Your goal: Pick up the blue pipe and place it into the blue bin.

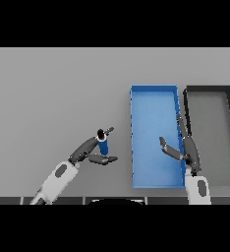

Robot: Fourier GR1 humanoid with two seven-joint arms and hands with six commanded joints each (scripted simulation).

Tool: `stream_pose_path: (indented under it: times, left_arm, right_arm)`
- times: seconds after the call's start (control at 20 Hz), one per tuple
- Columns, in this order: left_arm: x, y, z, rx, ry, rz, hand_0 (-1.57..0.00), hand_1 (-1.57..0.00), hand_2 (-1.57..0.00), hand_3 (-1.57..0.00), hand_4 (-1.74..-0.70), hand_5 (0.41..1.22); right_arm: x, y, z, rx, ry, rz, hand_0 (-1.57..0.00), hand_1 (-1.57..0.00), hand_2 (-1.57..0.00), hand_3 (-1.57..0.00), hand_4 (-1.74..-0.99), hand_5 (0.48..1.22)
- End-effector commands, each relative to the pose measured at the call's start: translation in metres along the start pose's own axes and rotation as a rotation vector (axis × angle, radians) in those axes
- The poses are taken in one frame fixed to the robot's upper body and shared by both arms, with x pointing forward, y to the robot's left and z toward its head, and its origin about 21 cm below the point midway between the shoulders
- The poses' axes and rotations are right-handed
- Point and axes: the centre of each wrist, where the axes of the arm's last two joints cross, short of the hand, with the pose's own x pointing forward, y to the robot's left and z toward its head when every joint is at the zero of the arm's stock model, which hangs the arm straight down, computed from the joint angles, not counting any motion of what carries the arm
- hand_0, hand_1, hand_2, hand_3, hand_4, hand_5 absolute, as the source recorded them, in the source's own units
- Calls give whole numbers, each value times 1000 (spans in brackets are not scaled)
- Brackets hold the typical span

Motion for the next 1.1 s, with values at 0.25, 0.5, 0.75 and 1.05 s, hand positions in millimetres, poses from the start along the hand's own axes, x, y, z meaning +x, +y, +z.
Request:
stream_pose_path:
  times: [0.25, 0.5, 0.75, 1.05]
  left_arm:
    - [2, -10, -13, 31, -76, 158, -359, -547, -689, -742, -1369, 832]
    - [6, -24, -13, 17, -82, 145, -1174, -1235, -1282, -1270, -1553, 1094]
    - [18, -27, -15, 38, -172, 121, -1441, -1461, -1476, -1472, -1484, 1179]
    - [57, -19, -24, 41, -316, 121, -1537, -1542, -1546, -1545, -1467, 1210]
  right_arm:
    - [-1, 1, -4, -1, 3, -12, 1, 1, 1, 1, -1220, 656]
    - [1, 2, -5, 3, 16, -29, 1, 1, 1, 1, -1228, 656]
    - [0, 1, -9, 6, 22, -27, 1, 1, 1, 1, -1217, 631]
    - [0, 1, -10, 4, 15, -16, 1, 1, 1, 1, -1213, 639]
